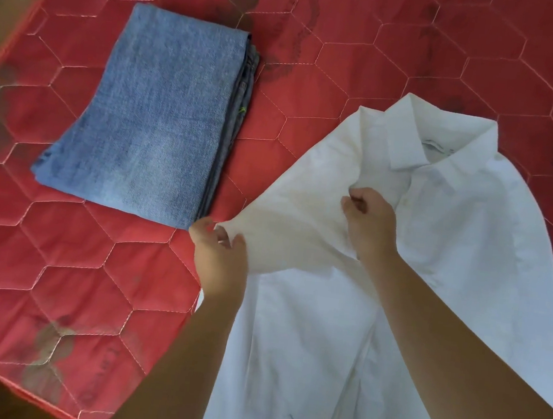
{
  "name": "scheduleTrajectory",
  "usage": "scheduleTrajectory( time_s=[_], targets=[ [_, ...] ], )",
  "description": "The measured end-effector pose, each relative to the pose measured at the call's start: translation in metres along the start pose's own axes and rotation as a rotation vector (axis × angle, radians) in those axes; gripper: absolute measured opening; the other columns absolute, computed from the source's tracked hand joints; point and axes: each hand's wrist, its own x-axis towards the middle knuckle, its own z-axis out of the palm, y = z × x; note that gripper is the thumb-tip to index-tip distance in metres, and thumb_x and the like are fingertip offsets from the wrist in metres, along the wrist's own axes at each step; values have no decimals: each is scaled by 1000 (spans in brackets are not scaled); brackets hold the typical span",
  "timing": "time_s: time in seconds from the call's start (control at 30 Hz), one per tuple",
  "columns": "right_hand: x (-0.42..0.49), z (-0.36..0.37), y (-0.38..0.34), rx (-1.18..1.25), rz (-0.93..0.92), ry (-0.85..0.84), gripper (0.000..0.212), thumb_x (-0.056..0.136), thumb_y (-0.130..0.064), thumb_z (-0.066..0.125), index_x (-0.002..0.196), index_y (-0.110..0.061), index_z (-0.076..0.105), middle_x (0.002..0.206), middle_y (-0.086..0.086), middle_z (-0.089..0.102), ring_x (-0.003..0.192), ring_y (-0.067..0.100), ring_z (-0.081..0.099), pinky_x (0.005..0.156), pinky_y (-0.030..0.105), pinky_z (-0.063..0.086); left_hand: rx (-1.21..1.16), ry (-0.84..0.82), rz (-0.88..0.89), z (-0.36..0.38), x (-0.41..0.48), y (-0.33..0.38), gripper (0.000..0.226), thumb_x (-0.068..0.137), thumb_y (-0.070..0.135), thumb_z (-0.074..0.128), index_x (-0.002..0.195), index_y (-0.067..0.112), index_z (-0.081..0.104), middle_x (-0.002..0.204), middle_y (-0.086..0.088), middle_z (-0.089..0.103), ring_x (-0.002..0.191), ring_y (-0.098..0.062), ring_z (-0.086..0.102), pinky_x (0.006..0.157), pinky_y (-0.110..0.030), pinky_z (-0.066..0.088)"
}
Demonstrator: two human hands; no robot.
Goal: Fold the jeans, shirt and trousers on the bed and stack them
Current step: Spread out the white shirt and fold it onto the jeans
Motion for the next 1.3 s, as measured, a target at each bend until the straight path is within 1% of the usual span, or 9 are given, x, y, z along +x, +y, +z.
scheduleTrajectory(
  time_s=[0.1, 0.17, 0.27, 0.37, 0.5, 0.63, 0.87, 1.1, 1.3],
  targets=[
    [10, -6, 2, 34, 18, 44, 17, 91, -10, 50, 106, -6, 59, 79, -4, 53, 81, 15, 49, 54, 4, 35, 18, 15, 39, -1, 3, -9, 47, 86, -2, 50, 128, 15, 39, 82, 11, 50, 62, -7, 49, 68, -26, 42],
    [15, -8, 1, 58, 47, 11, 19, 90, -10, 52, 108, -7, 58, 88, -1, 57, 83, 13, 51, 58, 2, 37, 26, 5, 65, -3, 4, -11, 45, 85, -2, 49, 123, 22, 44, 77, 14, 48, 57, -1, 47, 62, -22, 42],
    [23, -7, -7, 187, 109, -7, 35, 85, -24, 62, 115, -9, 53, 88, -8, 61, 86, 11, 59, 77, 18, 46, -38, -34, 80, -3, 8, -9, 39, 84, 4, 60, 113, 29, 50, 72, 11, 43, 56, 4, 44, 60, -8, 37],
    [31, 0, -16, 232, 103, -23, 42, 81, -29, 67, 115, -9, 51, 91, -6, 62, 89, 14, 61, 81, 27, 49, -187, -54, 34, -2, 11, -9, 28, 83, 3, 63, 98, 26, 60, 69, 8, 37, 58, 1, 39, 65, -11, 37],
    [42, 10, -32, 217, -1, -78, 33, 82, -8, 63, 112, -10, 51, 96, -4, 59, 91, 15, 59, 75, 21, 49, -272, -3, -35, 0, 15, -14, 30, 82, -6, 60, 98, 19, 64, 66, 7, 42, 52, 6, 43, 61, -5, 39],
    [62, 12, -54, 308, -61, -186, 52, 81, 10, 53, 126, -15, 46, 101, 1, 64, 94, 17, 62, 83, 26, 50, -206, 41, -46, 2, 16, -21, 29, 82, -3, 62, 101, 19, 65, 64, 8, 44, 52, 3, 42, 61, -8, 39],
    [90, 9, -46, 247, 3, -160, 62, 78, 13, 49, 134, -13, 39, 99, -11, 62, 112, 19, 56, 96, 39, 47, 90, 107, 84, 3, 13, -26, 28, 84, 9, 63, 111, 15, 64, 82, -3, 58, 71, -13, 51, 63, -1, 35],
    [77, 11, -32, 205, -55, -5, 45, 82, -2, 57, 125, -14, 47, 83, -9, 60, 83, 9, 59, 85, 28, 48, 50, 112, 46, 0, 13, -18, 7, 87, 18, 61, 88, 20, 67, 66, 13, 57, 60, 3, 53, 58, -4, 38],
    [78, 23, -45, 30, -124, -79, 48, 78, -8, 66, 123, -14, 50, 99, 1, 59, 87, 12, 57, 67, 10, 45, -379, 112, -191, 4, 12, -24, 29, 82, 1, 64, 94, 28, 66, 73, 11, 59, 66, -1, 54, 74, -19, 46]
  ],
)
